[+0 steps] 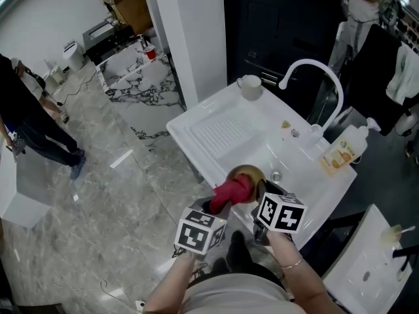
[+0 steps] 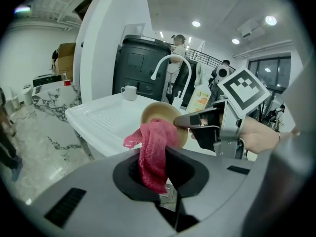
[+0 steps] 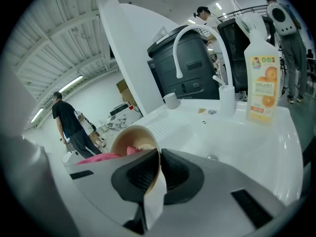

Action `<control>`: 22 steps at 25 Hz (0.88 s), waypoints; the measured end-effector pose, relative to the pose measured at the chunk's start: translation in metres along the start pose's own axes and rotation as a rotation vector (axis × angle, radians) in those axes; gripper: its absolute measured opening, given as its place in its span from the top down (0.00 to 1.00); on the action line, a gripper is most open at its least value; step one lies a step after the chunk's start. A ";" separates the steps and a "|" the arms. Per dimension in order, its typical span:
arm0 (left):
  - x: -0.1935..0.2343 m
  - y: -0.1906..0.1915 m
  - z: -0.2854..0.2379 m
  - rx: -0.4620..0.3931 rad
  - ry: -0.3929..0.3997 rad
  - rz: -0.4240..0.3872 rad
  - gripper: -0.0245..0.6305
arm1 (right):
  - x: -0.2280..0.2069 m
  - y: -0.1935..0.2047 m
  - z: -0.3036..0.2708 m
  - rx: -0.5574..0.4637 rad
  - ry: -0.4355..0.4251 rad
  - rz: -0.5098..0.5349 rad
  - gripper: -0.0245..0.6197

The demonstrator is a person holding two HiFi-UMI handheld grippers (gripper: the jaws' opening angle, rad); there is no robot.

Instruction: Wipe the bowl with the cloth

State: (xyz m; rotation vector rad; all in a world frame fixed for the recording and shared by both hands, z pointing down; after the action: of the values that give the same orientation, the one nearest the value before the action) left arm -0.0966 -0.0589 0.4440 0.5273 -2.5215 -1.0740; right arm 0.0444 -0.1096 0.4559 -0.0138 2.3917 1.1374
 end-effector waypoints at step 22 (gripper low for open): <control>0.019 -0.034 0.037 -0.206 -0.122 -0.033 0.89 | -0.013 0.001 0.001 0.014 0.031 -0.026 0.94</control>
State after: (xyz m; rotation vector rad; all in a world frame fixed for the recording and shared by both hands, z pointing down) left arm -0.1227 -0.0668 0.3976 0.4594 -2.4724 -1.3976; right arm 0.0563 -0.1104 0.4620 -0.0577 2.4200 1.1161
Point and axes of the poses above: the fingertips, and each gripper's own axes: z backward along the fingers, x to its left, y out of its underside, the point moved 5 cm from there along z, backward along the fingers, and after that the axes turned 6 degrees about -y, right-handed, at the moved point
